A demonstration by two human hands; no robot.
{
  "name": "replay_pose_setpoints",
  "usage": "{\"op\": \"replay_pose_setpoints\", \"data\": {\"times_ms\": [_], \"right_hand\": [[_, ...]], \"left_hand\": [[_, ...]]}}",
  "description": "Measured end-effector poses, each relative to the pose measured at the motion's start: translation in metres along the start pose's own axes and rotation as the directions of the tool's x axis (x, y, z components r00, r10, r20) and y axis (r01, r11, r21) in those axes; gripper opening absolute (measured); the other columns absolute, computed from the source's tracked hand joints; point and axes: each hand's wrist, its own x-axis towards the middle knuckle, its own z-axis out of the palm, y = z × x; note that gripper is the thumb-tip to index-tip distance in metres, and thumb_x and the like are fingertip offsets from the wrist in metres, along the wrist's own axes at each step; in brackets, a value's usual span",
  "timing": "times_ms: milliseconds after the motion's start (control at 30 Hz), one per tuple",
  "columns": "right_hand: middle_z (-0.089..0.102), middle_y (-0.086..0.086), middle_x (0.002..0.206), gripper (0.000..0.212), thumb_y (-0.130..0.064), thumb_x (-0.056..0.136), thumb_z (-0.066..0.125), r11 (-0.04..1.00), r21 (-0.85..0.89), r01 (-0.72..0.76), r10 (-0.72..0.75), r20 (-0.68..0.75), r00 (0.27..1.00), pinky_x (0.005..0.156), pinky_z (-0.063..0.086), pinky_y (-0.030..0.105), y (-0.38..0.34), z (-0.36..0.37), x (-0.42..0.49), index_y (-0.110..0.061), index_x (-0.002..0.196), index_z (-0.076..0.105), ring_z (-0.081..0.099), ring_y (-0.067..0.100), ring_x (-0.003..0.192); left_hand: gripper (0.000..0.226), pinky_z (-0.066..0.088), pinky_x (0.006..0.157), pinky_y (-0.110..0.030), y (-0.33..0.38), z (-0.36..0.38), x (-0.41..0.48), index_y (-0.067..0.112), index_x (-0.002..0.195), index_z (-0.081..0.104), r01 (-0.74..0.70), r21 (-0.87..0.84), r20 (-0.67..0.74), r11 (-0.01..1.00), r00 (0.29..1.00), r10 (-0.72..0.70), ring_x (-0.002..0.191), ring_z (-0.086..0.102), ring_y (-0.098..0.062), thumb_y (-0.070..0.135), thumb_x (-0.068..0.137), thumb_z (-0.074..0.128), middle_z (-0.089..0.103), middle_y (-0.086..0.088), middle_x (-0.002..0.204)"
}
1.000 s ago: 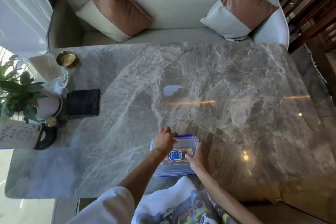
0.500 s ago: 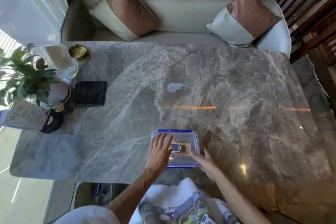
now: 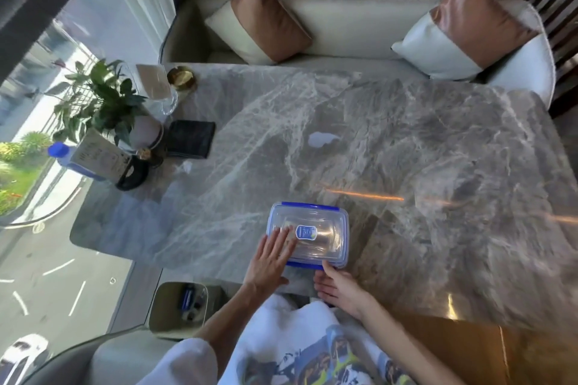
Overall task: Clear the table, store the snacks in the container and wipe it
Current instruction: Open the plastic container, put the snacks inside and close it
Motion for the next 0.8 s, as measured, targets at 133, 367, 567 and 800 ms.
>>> {"op": "replay_pose_setpoints", "data": {"times_ms": [133, 367, 567, 800], "right_hand": [[0.067, 0.013, 0.09, 0.023, -0.021, 0.088, 0.064, 0.986, 0.153, -0.07, 0.064, 0.042, 0.997, 0.078, 0.052, 0.031, -0.007, 0.003, -0.006, 0.001, 0.094, 0.064, 0.062, 0.022, 0.084], [0.064, -0.006, 0.083, 0.01, -0.028, 0.088, 0.061, 0.616, -0.699, 0.363, -0.596, -0.112, 0.795, 0.063, 0.049, 0.025, -0.01, 0.002, -0.024, -0.019, 0.089, 0.065, 0.058, 0.011, 0.072], [0.034, 0.005, 0.153, 0.102, -0.054, 0.062, 0.078, -0.292, -0.941, 0.168, -0.736, 0.334, 0.59, 0.114, 0.03, 0.043, 0.007, 0.01, 0.005, -0.028, 0.146, 0.028, 0.028, 0.03, 0.142], [0.059, 0.005, 0.134, 0.081, -0.037, 0.057, 0.087, -0.272, -0.946, 0.176, -0.721, 0.321, 0.614, 0.099, 0.048, 0.042, 0.004, 0.016, 0.012, -0.026, 0.131, 0.055, 0.055, 0.026, 0.124]], "left_hand": [[0.134, 0.036, 0.109, -0.051, 0.004, 0.001, 0.003, 0.014, 0.151, 0.004, 0.011, 0.012, 0.012, 1.0, 1.0, -0.012, 0.141, 0.028, -0.034, 0.053, 0.051, 0.084, 0.026, -0.014, 0.155], [0.096, 0.049, 0.098, -0.049, -0.002, -0.001, 0.01, 0.018, 0.137, 0.037, -0.062, 0.073, -0.047, 0.995, 0.997, 0.066, 0.128, 0.05, -0.033, 0.044, 0.058, 0.085, 0.049, -0.011, 0.143], [0.088, 0.048, 0.099, -0.046, -0.01, -0.004, 0.009, 0.02, 0.136, 0.043, -0.087, 0.097, -0.062, 0.992, 0.994, 0.093, 0.129, 0.05, -0.03, 0.054, 0.063, 0.079, 0.05, -0.01, 0.142], [0.083, 0.048, 0.1, -0.046, -0.012, -0.004, 0.011, 0.021, 0.138, 0.044, -0.069, 0.117, -0.003, 0.991, 0.998, 0.07, 0.131, 0.048, -0.031, 0.052, 0.068, 0.076, 0.046, -0.009, 0.146]]}}
